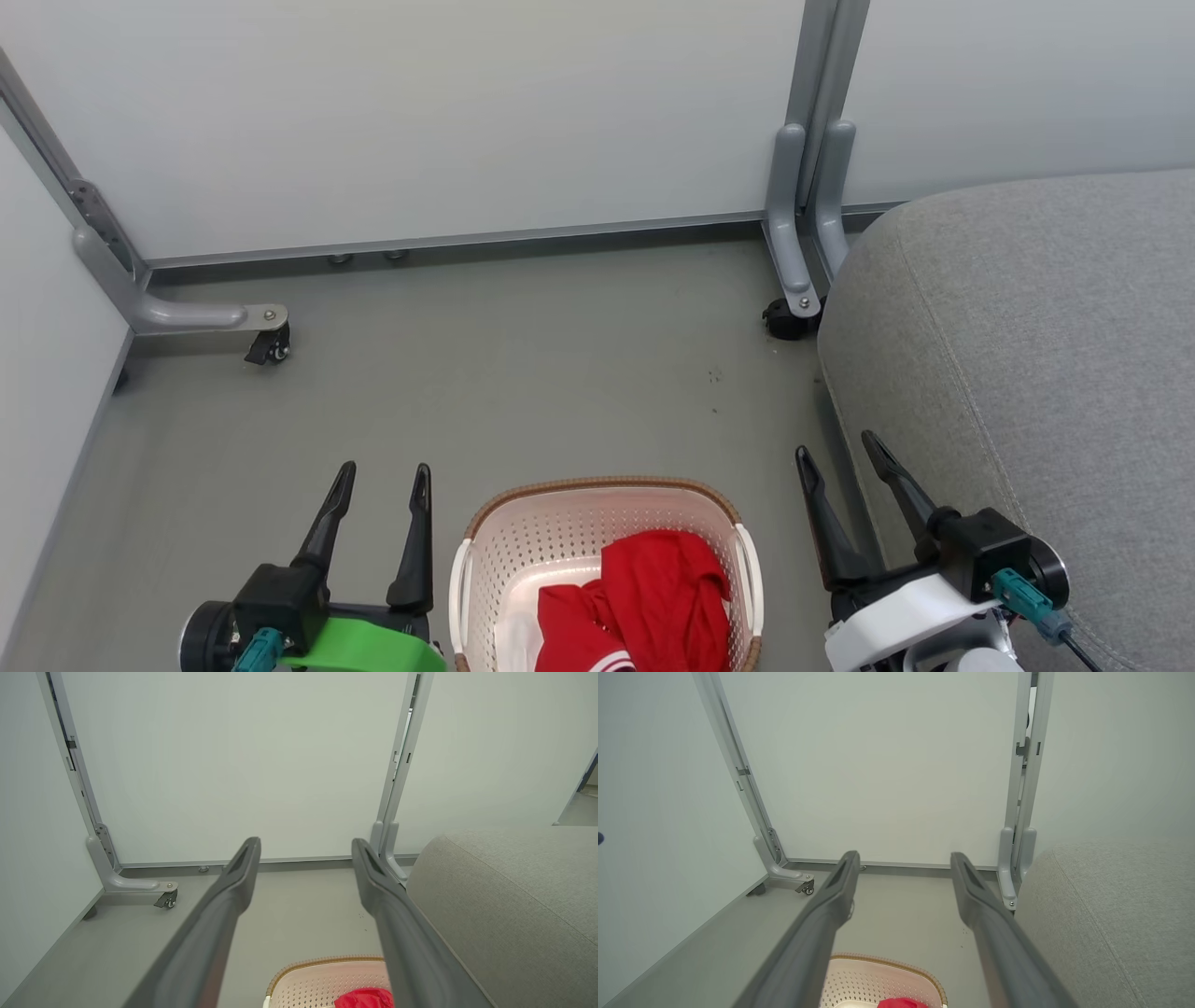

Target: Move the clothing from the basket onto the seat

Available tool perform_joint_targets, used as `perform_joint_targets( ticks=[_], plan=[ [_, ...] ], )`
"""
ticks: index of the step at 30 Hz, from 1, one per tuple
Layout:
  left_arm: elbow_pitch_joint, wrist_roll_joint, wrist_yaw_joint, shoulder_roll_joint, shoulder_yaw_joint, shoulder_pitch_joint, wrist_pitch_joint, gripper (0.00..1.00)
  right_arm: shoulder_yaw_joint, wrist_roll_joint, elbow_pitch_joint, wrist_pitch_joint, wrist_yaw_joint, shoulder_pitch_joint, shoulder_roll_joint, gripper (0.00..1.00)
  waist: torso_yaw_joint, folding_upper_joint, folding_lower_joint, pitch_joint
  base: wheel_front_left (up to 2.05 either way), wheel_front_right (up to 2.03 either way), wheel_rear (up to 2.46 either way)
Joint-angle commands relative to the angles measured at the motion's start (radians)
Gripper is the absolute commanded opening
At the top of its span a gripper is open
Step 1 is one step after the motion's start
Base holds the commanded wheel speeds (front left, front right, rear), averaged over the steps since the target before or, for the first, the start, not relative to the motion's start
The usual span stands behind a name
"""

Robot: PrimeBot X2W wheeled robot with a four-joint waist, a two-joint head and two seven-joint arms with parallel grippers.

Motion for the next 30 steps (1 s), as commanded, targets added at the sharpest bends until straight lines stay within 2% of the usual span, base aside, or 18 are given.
perform_joint_targets(
  ticks=[1, 19, 30],
  plan=[
    [-0.002, 0.004, -0.002, 0.006, 0.001, 0.001, -0.001, 1.0, 0.002, -0.002, 0.002, -0.003, 0.0, 0.009, -0.004, 1.0, 0.0, 0.0, 0.0, 0.001, 0.0, 0.0, 0.0],
    [0.034, -0.009, -0.017, 0.006, -0.02, -0.031, -0.001, 1.0, -0.01, 0.008, -0.003, -0.003, 0.0, -0.017, -0.004, 1.0, -0.003, 0.0, 0.0, 0.064, 0.0, 0.0, 0.0],
    [0.121, 0.058, -0.023, 0.006, -0.134, -0.178, -0.001, 1.0, -0.078, -0.019, -0.049, -0.003, 0.0, -0.118, -0.013, 1.0, 0.009, 0.0, 0.0, 0.283, 0.0, 0.0, 0.0]
  ],
)
